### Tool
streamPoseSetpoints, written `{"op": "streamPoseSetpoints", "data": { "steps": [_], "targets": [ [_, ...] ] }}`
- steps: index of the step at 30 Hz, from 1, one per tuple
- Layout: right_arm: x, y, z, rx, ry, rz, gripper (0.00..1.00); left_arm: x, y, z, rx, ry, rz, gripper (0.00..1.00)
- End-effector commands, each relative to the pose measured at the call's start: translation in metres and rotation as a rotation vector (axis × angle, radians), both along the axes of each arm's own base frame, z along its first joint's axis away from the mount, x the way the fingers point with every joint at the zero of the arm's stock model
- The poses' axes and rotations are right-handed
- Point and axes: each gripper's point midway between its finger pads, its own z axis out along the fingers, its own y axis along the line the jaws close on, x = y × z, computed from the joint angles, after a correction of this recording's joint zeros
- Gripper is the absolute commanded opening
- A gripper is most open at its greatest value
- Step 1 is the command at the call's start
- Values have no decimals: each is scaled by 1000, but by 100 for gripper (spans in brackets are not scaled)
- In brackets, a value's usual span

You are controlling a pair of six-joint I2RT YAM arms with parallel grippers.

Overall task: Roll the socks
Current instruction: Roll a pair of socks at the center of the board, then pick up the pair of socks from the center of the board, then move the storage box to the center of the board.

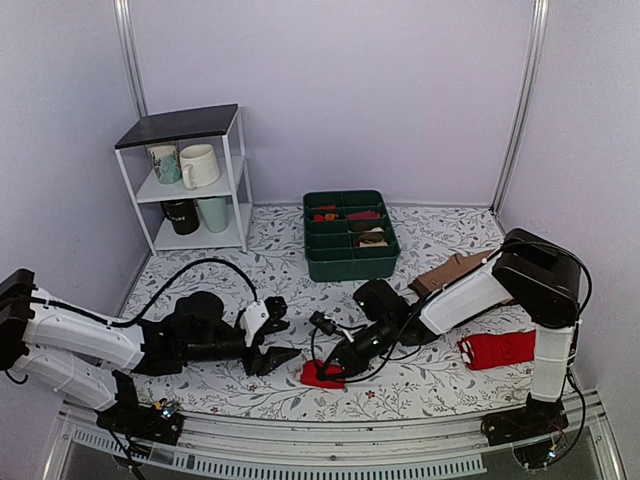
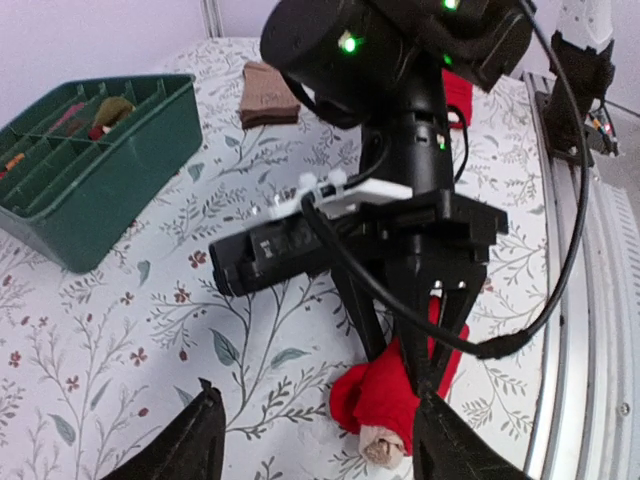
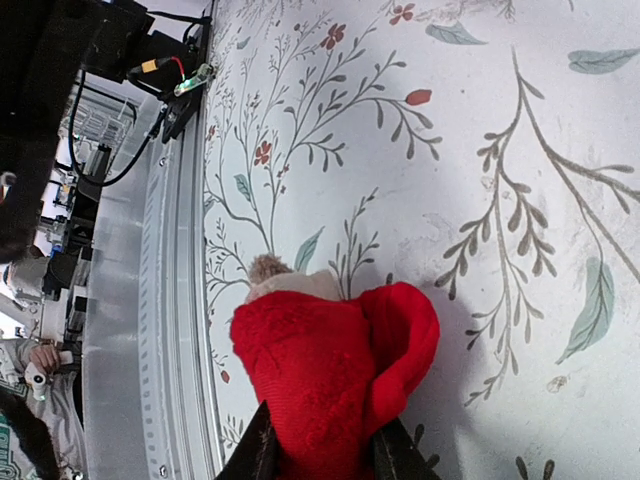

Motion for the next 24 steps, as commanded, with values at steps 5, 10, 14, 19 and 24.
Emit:
{"op": "streamPoseSetpoints", "data": {
  "steps": [5,10,14,19,24],
  "targets": [
    [51,-34,32,-27,-6,-185,2,9,24,10,15,-58,67,64],
    [115,-54,102,51,-217,-249,0,19,36,42,-54,-132,111,66],
    [173,-70,142,26,-425,-294,0,30,46,62,-94,-178,155,78],
    [234,-87,185,58,-557,-334,0,44,52,74,-94,-201,189,91],
    [273,-96,185,-29,-768,-288,1,52,49,76,-89,-192,185,99]
  ]
}}
